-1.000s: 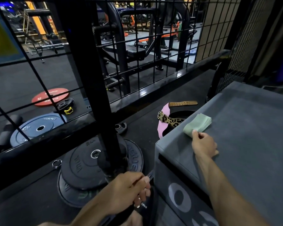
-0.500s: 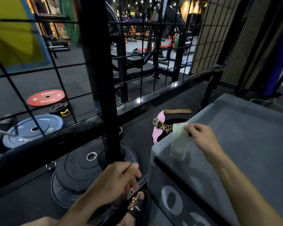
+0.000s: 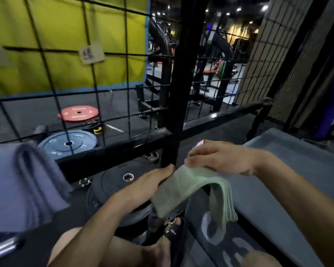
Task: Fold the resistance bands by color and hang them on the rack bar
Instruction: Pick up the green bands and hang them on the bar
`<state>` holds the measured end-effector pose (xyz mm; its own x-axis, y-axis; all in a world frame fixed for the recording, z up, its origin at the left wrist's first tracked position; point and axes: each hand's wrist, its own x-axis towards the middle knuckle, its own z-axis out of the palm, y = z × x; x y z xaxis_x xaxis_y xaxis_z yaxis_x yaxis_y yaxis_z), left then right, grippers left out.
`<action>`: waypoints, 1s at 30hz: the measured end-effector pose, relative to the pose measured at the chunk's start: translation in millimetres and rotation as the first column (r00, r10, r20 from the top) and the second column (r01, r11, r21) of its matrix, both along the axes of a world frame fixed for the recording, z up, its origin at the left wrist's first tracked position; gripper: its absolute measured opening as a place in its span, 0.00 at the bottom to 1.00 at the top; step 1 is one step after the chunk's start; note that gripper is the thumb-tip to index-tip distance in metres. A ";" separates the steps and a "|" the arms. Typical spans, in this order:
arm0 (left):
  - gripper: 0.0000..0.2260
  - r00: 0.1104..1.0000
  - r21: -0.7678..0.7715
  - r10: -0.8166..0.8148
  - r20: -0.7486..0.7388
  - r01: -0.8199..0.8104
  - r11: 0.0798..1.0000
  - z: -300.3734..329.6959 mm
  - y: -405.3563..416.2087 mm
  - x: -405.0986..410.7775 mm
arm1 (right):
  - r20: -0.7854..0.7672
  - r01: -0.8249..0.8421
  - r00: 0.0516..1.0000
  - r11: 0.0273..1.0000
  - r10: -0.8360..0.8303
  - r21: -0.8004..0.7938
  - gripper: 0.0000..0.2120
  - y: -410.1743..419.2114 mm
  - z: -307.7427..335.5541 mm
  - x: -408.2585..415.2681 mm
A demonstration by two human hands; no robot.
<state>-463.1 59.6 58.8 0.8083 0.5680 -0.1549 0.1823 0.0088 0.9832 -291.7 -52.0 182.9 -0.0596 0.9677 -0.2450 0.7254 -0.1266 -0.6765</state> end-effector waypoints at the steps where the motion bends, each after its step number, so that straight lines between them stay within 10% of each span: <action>1: 0.18 0.999 -0.016 -0.030 -0.032 0.030 0.999 -5.1 1.4 -8.2 | 0.036 -0.004 0.999 1.000 0.004 -0.013 0.19 2.6 3.3 -7.4; 6: 0.15 0.996 0.046 0.068 -0.052 -0.066 0.997 -3.2 0.0 -47.5 | 0.196 0.004 0.981 0.999 0.003 -0.037 0.19 13.4 8.8 -31.2; 17: 0.18 0.965 0.294 -0.257 -0.059 0.263 0.919 28.4 -0.9 -88.3 | 0.413 -0.110 0.899 0.988 0.145 -0.108 0.18 15.5 12.6 -53.0; 23: 0.12 0.974 0.055 -0.214 -0.072 0.218 0.974 25.9 -2.4 -98.0 | 0.161 -0.279 0.943 0.956 0.291 -0.095 0.20 19.0 28.5 -73.8; 30: 0.14 0.970 0.258 -0.194 0.145 0.152 0.954 49.4 -3.8 -98.1 | 0.101 -0.315 0.942 0.947 0.320 -0.064 0.22 37.0 34.4 -59.6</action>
